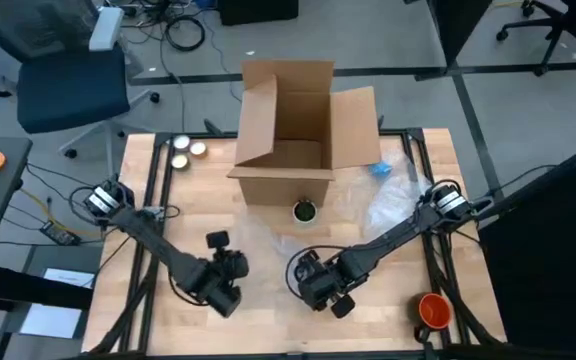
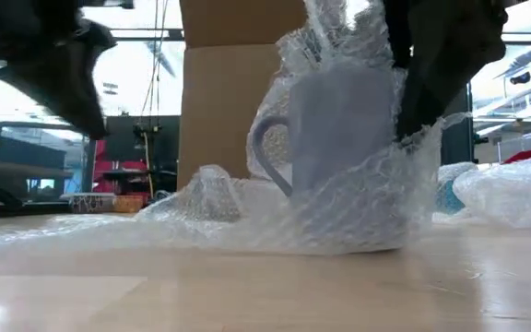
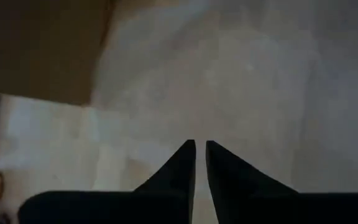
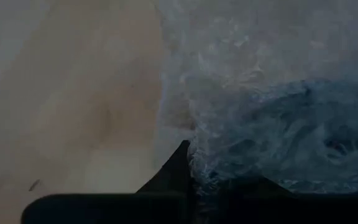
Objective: Wrap mug
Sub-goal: Wrap the blue cup with the transparent bubble wrap
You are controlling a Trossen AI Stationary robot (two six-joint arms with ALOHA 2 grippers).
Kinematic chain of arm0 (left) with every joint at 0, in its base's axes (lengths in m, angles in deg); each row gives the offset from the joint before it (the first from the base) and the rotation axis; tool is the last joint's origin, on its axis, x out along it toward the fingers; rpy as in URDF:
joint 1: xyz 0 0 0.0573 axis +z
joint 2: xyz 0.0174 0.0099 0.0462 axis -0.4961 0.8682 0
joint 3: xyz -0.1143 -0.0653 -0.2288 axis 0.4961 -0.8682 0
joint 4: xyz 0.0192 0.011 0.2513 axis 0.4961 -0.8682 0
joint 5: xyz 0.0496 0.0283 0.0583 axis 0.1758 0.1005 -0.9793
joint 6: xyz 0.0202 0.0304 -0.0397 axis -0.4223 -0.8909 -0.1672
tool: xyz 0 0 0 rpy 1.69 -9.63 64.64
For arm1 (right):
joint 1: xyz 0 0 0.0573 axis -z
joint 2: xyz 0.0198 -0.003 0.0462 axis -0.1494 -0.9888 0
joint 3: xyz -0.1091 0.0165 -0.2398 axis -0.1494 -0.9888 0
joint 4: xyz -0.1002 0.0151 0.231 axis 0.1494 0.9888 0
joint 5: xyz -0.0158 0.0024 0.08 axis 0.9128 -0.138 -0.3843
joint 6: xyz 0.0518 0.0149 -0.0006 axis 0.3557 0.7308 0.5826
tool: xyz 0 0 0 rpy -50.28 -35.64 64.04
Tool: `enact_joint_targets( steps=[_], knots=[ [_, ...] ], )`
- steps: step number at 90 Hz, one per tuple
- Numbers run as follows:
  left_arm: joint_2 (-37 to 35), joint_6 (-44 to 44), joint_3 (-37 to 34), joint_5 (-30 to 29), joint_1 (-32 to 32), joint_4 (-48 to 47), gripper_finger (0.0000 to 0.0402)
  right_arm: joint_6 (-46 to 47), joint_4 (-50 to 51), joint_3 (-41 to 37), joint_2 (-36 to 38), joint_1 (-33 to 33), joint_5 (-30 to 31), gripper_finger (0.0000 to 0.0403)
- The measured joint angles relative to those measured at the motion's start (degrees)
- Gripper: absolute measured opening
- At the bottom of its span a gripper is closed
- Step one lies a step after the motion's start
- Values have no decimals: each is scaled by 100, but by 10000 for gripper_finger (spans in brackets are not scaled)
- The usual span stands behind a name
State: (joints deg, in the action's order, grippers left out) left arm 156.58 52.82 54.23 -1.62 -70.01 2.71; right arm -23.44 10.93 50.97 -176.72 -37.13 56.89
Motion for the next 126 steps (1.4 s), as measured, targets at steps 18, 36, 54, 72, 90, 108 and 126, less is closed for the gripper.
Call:
enact_joint_targets(
  steps=[18,36,54,72,90,108,126],
  knots=[
    [0,306,-236,43,-186,24,23,-242,168,0,0,25,35,5],
    [0,374,-262,-91,-186,85,23,-862,349,0,0,52,205,14],
    [0,60,-262,-352,-186,390,23,-1534,433,0,0,52,498,30],
    [0,-445,-262,-834,-101,901,23,-1529,428,0,0,174,494,55],
    [0,-1403,-262,-859,166,1812,23,-1516,399,0,0,316,523,89],
    [0,-2553,-262,-862,401,2851,23,-1390,378,151,0,330,782,118],
    [0,-3308,-262,-847,647,3457,23,-983,443,343,0,317,818,135]
  ],
)
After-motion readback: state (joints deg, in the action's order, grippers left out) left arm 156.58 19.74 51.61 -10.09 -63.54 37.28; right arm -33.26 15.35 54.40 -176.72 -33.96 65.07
